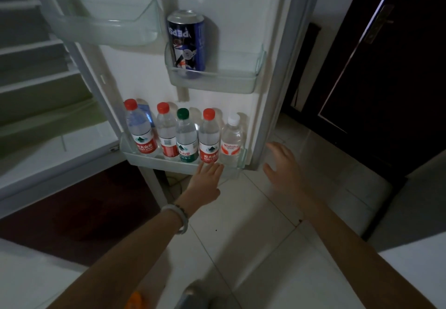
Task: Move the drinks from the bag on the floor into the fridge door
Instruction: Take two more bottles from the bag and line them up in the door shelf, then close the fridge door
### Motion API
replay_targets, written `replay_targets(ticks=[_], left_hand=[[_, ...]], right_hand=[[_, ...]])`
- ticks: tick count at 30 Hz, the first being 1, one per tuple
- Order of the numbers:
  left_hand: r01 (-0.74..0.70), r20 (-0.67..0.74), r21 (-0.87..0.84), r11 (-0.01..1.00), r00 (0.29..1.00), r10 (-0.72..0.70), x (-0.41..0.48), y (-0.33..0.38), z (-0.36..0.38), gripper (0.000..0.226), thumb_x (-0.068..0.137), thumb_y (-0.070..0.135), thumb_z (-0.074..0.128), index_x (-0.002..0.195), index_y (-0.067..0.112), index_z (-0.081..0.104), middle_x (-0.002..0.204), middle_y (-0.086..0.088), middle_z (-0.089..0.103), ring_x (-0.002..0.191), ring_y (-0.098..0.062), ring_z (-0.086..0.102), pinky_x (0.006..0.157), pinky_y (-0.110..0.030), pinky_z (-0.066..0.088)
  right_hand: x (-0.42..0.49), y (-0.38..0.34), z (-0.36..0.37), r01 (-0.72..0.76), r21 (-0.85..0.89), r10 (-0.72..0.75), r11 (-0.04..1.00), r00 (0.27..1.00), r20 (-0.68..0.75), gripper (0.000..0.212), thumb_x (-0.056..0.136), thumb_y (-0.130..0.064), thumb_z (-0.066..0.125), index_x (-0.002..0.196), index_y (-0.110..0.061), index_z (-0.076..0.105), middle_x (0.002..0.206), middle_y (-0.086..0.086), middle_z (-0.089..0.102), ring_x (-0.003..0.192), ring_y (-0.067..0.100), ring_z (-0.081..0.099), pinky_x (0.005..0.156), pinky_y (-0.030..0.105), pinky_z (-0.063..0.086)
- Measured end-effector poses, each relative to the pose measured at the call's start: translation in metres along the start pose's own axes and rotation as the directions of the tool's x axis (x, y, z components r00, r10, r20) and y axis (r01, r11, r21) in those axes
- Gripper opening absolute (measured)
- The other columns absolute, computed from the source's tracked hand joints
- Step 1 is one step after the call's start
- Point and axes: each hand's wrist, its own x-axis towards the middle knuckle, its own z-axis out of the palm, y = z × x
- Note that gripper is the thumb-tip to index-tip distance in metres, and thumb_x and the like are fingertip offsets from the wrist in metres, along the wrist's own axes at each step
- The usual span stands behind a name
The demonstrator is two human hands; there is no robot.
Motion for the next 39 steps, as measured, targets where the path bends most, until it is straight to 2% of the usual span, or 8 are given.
replay_targets(ticks=[3,8,12,16,22,26,31,39], left_hand=[[0.012,0.004,0.01,1.0,1.0,-0.013,-0.021,0.0,0.006,0.08,0.089,0.03,0.052,0.148,0.012,0.001,0.157,-0.008,0.003,0.144,-0.023,-0.003,0.116,-0.046,-0.003],[0.034,0.0,0.019,0.999,0.999,-0.034,-0.056,-0.006,0.018,0.078,0.088,0.022,0.049,0.148,0.014,-0.001,0.158,-0.006,0.0,0.144,-0.021,-0.005,0.114,-0.043,-0.007],[0.057,-0.008,0.051,0.997,0.998,-0.056,-0.09,-0.011,0.025,0.077,0.087,0.019,0.046,0.148,0.013,-0.001,0.157,-0.007,-0.001,0.144,-0.023,-0.006,0.113,-0.043,-0.007],[0.11,-0.041,0.078,0.991,0.993,-0.107,-0.129,-0.016,0.034,0.069,0.093,0.026,0.04,0.148,0.01,0.001,0.157,-0.009,0.001,0.144,-0.025,-0.004,0.116,-0.042,0.0],[0.235,-0.078,0.028,0.972,0.97,-0.232,-0.192,-0.016,0.025,0.06,0.095,0.02,0.035,0.146,0.004,0.008,0.156,-0.012,0.009,0.143,-0.025,0.004,0.117,-0.04,0.006],[0.27,-0.266,-0.213,0.939,0.909,-0.322,-0.245,-0.011,0.009,0.067,0.089,0.016,0.046,0.145,0.001,0.014,0.154,-0.014,0.017,0.143,-0.026,0.011,0.116,-0.041,0.012],[0.19,-0.491,-0.303,0.934,0.809,-0.323,-0.308,-0.005,-0.009,0.073,0.082,0.016,0.065,0.141,-0.003,0.027,0.148,-0.021,0.031,0.139,-0.031,0.023,0.112,-0.048,0.024],[0.216,-0.566,-0.33,0.919,0.734,-0.376,-0.383,0.008,-0.038,0.067,0.091,0.033,0.042,0.146,0.008,0.012,0.154,-0.013,0.015,0.143,-0.023,0.01,0.116,-0.041,0.012]], right_hand=[[-0.016,-0.008,0.001,0.072,-0.018,-0.073,0.997,0.997,-0.034,0.047,0.079,-0.004,0.057,0.126,-0.002,0.051,0.131,0.019,0.051,0.124,0.031,0.044,0.102,0.016,0.021],[-0.048,-0.027,0.014,0.15,-0.016,-0.15,0.989,0.989,-0.005,0.046,0.077,-0.01,0.05,0.123,-0.004,0.055,0.128,0.018,0.054,0.122,0.03,0.048,0.102,0.022,0.028],[-0.078,-0.043,0.013,0.167,0.0,-0.167,0.986,0.983,-0.074,0.045,0.075,0.0,0.055,0.12,-0.003,0.057,0.126,0.02,0.056,0.12,0.028,0.048,0.101,0.021,0.03],[-0.114,-0.06,0.003,0.149,0.007,-0.148,0.989,0.985,-0.083,0.048,0.077,-0.005,0.049,0.124,-0.002,0.053,0.131,0.021,0.051,0.123,0.02,0.037,0.105,0.01,0.018],[-0.163,-0.093,-0.011,0.141,0.023,-0.138,0.99,0.987,-0.083,0.06,0.079,-0.015,0.049,0.137,-0.003,0.038,0.143,0.022,0.037,0.133,0.032,0.032,0.106,0.023,0.021],[-0.184,-0.122,-0.018,0.146,0.118,-0.139,0.982,0.988,-0.067,0.073,0.081,-0.004,0.062,0.143,-0.009,0.024,0.15,0.018,0.025,0.139,0.03,0.023,0.111,0.039,0.028],[-0.192,-0.165,-0.013,0.136,0.181,-0.142,0.974,0.99,0.018,0.082,0.083,-0.005,0.059,0.146,-0.01,0.008,0.154,0.013,0.019,0.139,0.027,0.023,0.1,0.021,0.025],[-0.201,-0.23,0.02,0.302,0.274,-0.363,0.913,0.909,0.206,0.076,0.079,0.001,0.058,0.144,-0.006,0.019,0.146,0.015,0.034,0.135,0.028,0.032,0.106,0.026,0.024]])
